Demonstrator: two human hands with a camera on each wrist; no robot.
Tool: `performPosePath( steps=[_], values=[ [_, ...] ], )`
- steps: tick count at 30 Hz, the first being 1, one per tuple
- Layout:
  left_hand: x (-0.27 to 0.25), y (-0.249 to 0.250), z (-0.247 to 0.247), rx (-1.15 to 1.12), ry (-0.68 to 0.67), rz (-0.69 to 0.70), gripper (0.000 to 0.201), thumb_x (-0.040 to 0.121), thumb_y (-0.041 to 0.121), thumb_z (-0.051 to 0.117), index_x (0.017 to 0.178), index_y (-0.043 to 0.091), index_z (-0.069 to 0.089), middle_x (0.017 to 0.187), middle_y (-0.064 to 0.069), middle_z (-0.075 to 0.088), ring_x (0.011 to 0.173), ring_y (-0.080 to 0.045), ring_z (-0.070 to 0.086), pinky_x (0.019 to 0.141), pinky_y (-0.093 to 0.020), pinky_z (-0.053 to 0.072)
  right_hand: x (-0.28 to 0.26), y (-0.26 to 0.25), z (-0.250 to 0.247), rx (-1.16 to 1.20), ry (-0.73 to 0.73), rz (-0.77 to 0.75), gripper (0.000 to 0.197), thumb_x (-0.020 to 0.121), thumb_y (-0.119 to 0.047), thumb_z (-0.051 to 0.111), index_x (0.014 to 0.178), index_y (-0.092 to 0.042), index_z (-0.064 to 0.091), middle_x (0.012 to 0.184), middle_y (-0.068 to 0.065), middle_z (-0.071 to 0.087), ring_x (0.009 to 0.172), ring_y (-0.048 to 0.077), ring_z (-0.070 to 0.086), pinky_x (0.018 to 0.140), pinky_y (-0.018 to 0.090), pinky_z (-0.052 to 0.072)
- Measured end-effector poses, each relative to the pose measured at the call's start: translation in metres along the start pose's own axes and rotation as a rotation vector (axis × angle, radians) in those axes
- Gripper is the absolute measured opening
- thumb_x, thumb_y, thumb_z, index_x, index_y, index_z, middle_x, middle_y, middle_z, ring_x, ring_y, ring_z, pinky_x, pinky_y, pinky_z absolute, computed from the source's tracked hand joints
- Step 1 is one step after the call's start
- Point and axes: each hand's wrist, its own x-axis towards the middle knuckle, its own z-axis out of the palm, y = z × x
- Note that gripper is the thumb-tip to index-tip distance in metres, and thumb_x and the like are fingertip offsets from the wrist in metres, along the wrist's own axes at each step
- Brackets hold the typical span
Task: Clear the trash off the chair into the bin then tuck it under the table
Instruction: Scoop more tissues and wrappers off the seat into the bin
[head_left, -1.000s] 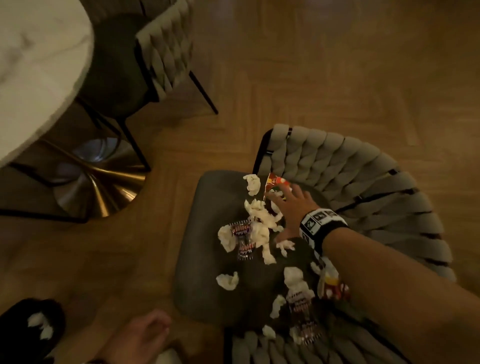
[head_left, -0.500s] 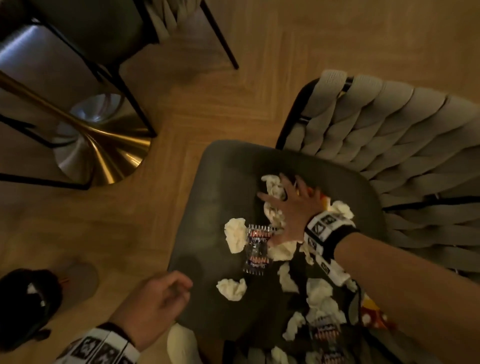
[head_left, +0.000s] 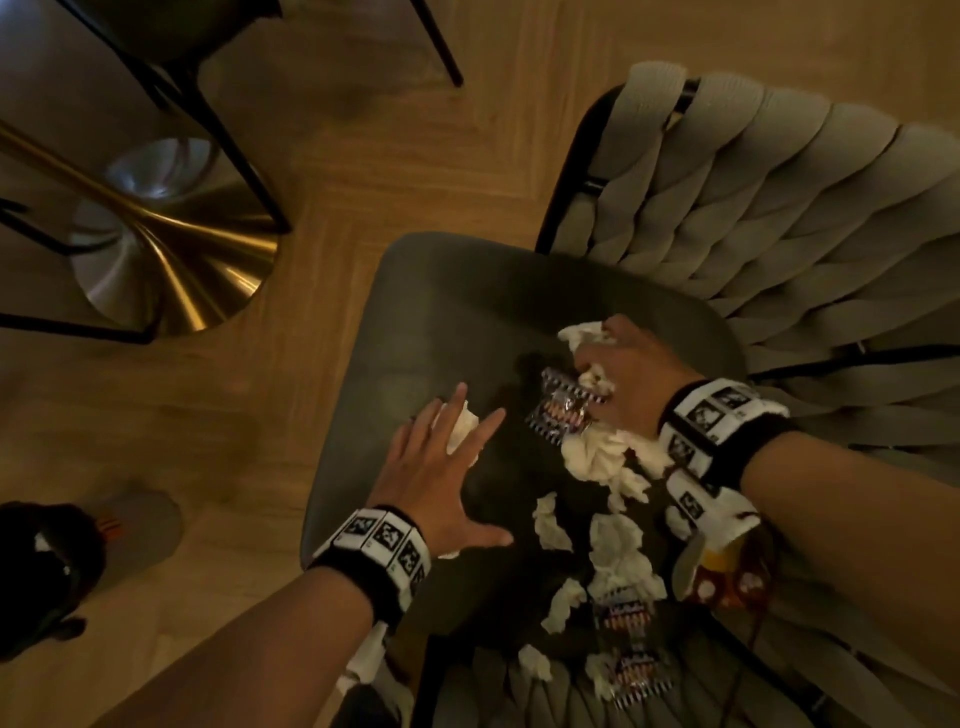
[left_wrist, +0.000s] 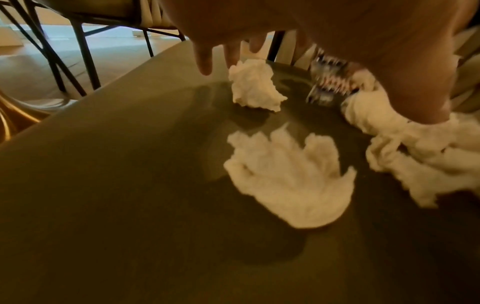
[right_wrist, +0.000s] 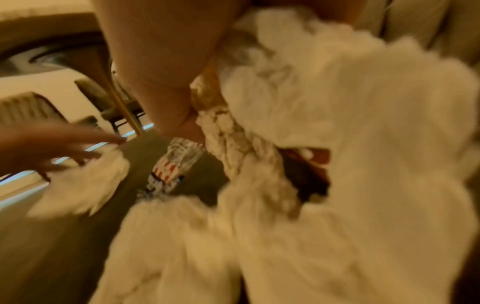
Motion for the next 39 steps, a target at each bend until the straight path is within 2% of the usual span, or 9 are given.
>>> performPosePath(
  steps=[3, 6, 14, 19, 22, 26, 33, 36, 39],
  values=[
    [0.0, 0.005, 0.011, 0.017, -0.093, 0.052, 0.119, 0.048, 0.075, 0.068, 0.135, 0.052, -0.009, 0.155, 0.004, -0.016, 0.141, -0.03, -0.002, 0.115, -0.052, 0.018, -0.018, 0.01, -0.022, 0.165, 0.235, -0.006, 0.036, 0.068, -0.029, 0.078, 0.099, -0.023, 0.061, 0.106, 0.007, 0.044, 0.089, 0.028, 0.052, 0.073, 0.031, 0.042],
    [0.001, 0.029, 0.019, -0.007, -0.126, 0.098, 0.121, 0.048, 0.076, 0.068, 0.136, 0.05, -0.01, 0.154, 0.002, -0.014, 0.141, -0.031, -0.001, 0.115, -0.051, 0.019, -0.035, 0.013, -0.048, 0.274, 0.402, -0.031, 0.031, 0.067, -0.023, 0.079, 0.093, -0.017, 0.064, 0.092, 0.008, 0.05, 0.08, 0.023, 0.047, 0.068, 0.027, 0.033],
    [0.052, 0.119, 0.038, 0.341, -0.046, 0.487, 0.123, 0.052, 0.068, 0.073, 0.134, 0.054, -0.017, 0.147, -0.006, -0.04, 0.135, -0.044, -0.026, 0.099, -0.076, -0.017, -0.065, 0.082, -0.048, 0.275, 0.384, 0.272, 0.033, 0.069, -0.026, 0.078, 0.098, -0.018, 0.064, 0.099, 0.008, 0.047, 0.088, 0.024, 0.047, 0.076, 0.027, 0.036],
    [0.068, 0.125, 0.049, 0.496, -0.168, 0.523, 0.094, 0.058, 0.073, 0.063, 0.136, 0.05, 0.016, 0.155, -0.007, -0.013, 0.138, -0.04, -0.002, 0.103, -0.072, 0.002, -0.063, 0.093, -0.03, 0.407, 0.485, 0.305, 0.031, 0.069, -0.028, 0.078, 0.095, -0.017, 0.065, 0.101, 0.011, 0.057, 0.089, 0.026, 0.055, 0.073, 0.027, 0.039],
    [0.057, 0.122, 0.048, 0.476, -0.223, 0.541, 0.068, 0.07, 0.064, 0.059, 0.13, 0.04, 0.037, 0.151, -0.012, 0.017, 0.132, -0.039, 0.019, 0.105, -0.064, 0.019, -0.061, 0.086, -0.019, 0.411, 0.467, 0.292, 0.035, 0.071, -0.031, 0.077, 0.1, -0.016, 0.063, 0.102, 0.011, 0.057, 0.093, 0.028, 0.056, 0.076, 0.033, 0.048],
    [0.059, 0.123, 0.039, 0.477, -0.26, 0.555, 0.056, 0.081, 0.024, 0.062, 0.131, 0.03, 0.038, 0.139, -0.015, 0.036, 0.12, -0.04, 0.039, 0.091, -0.054, 0.041, -0.048, 0.061, 0.012, 0.312, 0.286, 0.207, 0.041, 0.069, -0.035, 0.075, 0.105, -0.031, 0.055, 0.129, 0.01, 0.038, 0.107, 0.037, 0.05, 0.091, 0.041, 0.049],
    [0.055, 0.107, 0.034, 0.281, -0.31, 0.515, 0.05, 0.086, 0.035, 0.058, 0.131, 0.024, 0.04, 0.134, -0.017, 0.039, 0.114, -0.036, 0.046, 0.091, -0.048, 0.047, -0.013, 0.051, 0.055, -0.04, -0.037, 0.189, 0.054, 0.074, -0.033, 0.07, 0.118, -0.042, 0.041, 0.14, 0.003, 0.013, 0.123, 0.046, 0.025, 0.094, 0.061, 0.043],
    [0.042, 0.103, 0.023, 0.136, -0.217, 0.559, 0.047, 0.083, 0.033, 0.063, 0.125, 0.024, 0.044, 0.122, -0.017, 0.044, 0.099, -0.034, 0.052, 0.079, -0.042, 0.051, -0.002, 0.04, 0.06, -0.037, -0.002, 0.292, 0.039, 0.083, -0.033, 0.057, 0.119, -0.034, 0.044, 0.139, 0.009, 0.022, 0.122, 0.047, 0.03, 0.094, 0.067, 0.038],
    [0.029, 0.102, 0.011, -0.006, -0.108, 0.656, 0.048, 0.073, 0.027, 0.073, 0.11, 0.026, 0.043, 0.105, -0.017, 0.052, 0.082, -0.033, 0.055, 0.065, -0.039, 0.053, -0.002, 0.042, 0.054, -0.063, 0.002, 0.266, 0.036, 0.087, -0.023, 0.053, 0.122, -0.018, 0.049, 0.132, 0.013, 0.036, 0.114, 0.045, 0.043, 0.095, 0.054, 0.044]
  ],
)
